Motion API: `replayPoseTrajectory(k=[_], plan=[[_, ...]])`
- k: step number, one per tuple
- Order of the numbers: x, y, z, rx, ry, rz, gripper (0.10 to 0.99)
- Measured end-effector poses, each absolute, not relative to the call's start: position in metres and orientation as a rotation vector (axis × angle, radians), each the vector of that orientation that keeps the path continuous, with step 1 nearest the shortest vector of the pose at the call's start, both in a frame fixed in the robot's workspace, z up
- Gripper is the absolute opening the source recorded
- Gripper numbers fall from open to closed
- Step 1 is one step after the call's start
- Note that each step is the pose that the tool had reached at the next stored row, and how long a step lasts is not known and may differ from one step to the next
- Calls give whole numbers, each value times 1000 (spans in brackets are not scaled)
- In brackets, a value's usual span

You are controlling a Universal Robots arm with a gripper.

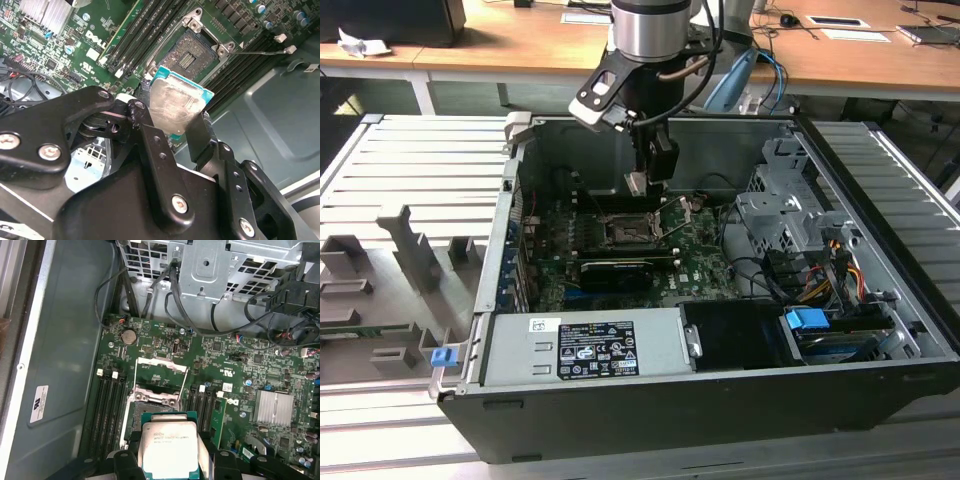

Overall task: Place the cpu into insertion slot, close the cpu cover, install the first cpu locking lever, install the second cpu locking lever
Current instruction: 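Place the cpu into insertion slot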

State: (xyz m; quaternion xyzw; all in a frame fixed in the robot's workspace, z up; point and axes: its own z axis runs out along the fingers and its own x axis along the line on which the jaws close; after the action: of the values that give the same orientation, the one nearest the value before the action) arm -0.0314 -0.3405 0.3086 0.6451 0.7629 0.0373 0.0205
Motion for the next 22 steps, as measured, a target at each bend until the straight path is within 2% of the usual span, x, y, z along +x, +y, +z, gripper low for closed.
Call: replayPoseTrajectory(k=[22], plan=[[-31, -341, 297, 2001, 2365, 116, 525]])
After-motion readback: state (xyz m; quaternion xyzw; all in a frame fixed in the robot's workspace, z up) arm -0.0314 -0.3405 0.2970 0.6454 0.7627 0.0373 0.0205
